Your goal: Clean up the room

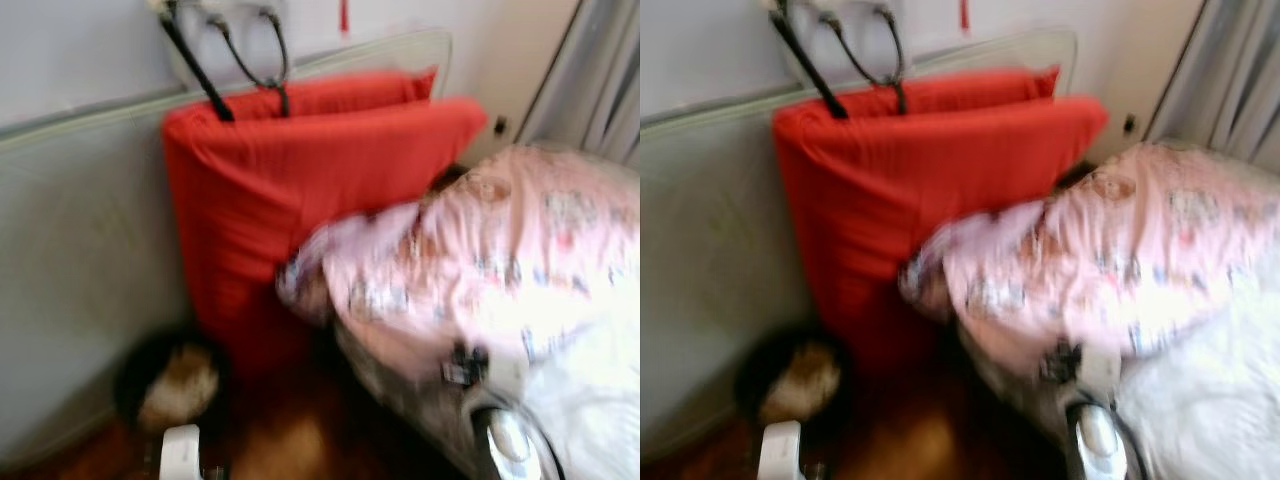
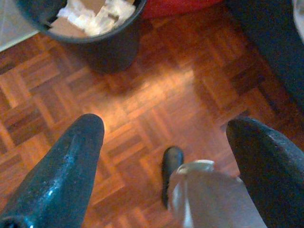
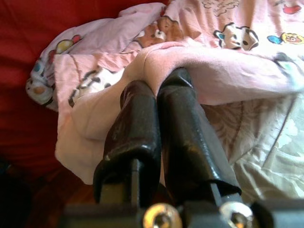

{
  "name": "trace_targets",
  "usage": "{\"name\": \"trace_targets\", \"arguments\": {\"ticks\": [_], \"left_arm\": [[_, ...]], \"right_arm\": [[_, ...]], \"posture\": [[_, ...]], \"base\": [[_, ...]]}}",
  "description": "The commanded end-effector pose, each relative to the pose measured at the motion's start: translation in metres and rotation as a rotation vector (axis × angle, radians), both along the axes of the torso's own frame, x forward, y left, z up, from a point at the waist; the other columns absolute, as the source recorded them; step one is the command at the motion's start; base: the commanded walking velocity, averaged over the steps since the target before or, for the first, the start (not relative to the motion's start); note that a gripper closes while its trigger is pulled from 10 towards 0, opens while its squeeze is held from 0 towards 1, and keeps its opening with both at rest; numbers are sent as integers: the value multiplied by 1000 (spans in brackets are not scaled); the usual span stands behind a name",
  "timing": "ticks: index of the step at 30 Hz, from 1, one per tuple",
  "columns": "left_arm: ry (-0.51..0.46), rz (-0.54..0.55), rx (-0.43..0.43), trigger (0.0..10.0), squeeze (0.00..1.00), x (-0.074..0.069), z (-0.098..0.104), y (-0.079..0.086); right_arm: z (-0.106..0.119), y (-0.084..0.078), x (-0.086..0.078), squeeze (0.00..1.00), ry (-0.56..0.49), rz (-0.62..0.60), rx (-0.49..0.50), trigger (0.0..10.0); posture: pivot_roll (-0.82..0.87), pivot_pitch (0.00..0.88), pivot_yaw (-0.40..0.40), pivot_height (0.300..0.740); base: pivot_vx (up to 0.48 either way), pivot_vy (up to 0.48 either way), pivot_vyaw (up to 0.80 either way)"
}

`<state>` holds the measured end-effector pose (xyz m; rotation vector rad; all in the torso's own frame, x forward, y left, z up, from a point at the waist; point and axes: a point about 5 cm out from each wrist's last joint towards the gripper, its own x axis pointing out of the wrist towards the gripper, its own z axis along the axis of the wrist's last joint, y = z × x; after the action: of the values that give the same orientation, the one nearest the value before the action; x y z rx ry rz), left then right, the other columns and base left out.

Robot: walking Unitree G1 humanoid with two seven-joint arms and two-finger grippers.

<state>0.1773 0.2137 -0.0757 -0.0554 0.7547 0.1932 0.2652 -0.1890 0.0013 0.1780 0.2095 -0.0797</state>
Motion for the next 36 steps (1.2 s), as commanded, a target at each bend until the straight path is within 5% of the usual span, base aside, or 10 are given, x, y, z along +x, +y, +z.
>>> {"name": "trace_targets", "arguments": {"ticks": [1, 10, 28, 30, 31, 34, 35, 36], "left_arm": [[19, -11, -1, 10000, 0, -3, -3, -4], [31, -19, -3, 10000, 0, -5, -4, -6], [45, -44, -2, 10000, 0, -5, -5, -9], [45, -46, 0, 10000, 0, -5, -5, -9], [46, -48, 1, 10000, 0, -5, -5, -9], [50, -59, 3, 10000, 0, -5, -5, -9], [51, -60, 3, 10000, 0, -5, -5, -9], [51, -60, 3, 10000, 0, -5, -5, -9]], "right_arm": [[1, -6, -1, 0, -2, -16, -14, 10000], [-8, -26, -6, 0, 116, -116, -111, 10000], [-42, -17, -29, 0, 366, -10, -104, 10000], [-44, -16, -31, 59, 384, 4, -96, 10000], [-45, -15, -33, 765, 392, 13, -83, 10000], [-53, -14, -41, 827, 438, 29, -79, 10000], [-56, -13, -45, 1000, 453, 31, -35, 10000], [-56, -13, -45, 1000, 453, 31, -35, 10000]], "posture": [[-25, 35, -38, 740], [-25, 58, -42, 740], [-20, 66, -44, 740], [-22, 68, -41, 740], [-22, 68, -41, 740], [-22, 67, -38, 740], [-23, 66, -34, 740], [-23, 66, -34, 740]], "base": [[0, 0, 0], [0, 0, 0], [0, 0, 0], [0, 0, 0], [0, 0, 0], [0, 0, 0], [0, 0, 0], [0, 0, 0]]}}
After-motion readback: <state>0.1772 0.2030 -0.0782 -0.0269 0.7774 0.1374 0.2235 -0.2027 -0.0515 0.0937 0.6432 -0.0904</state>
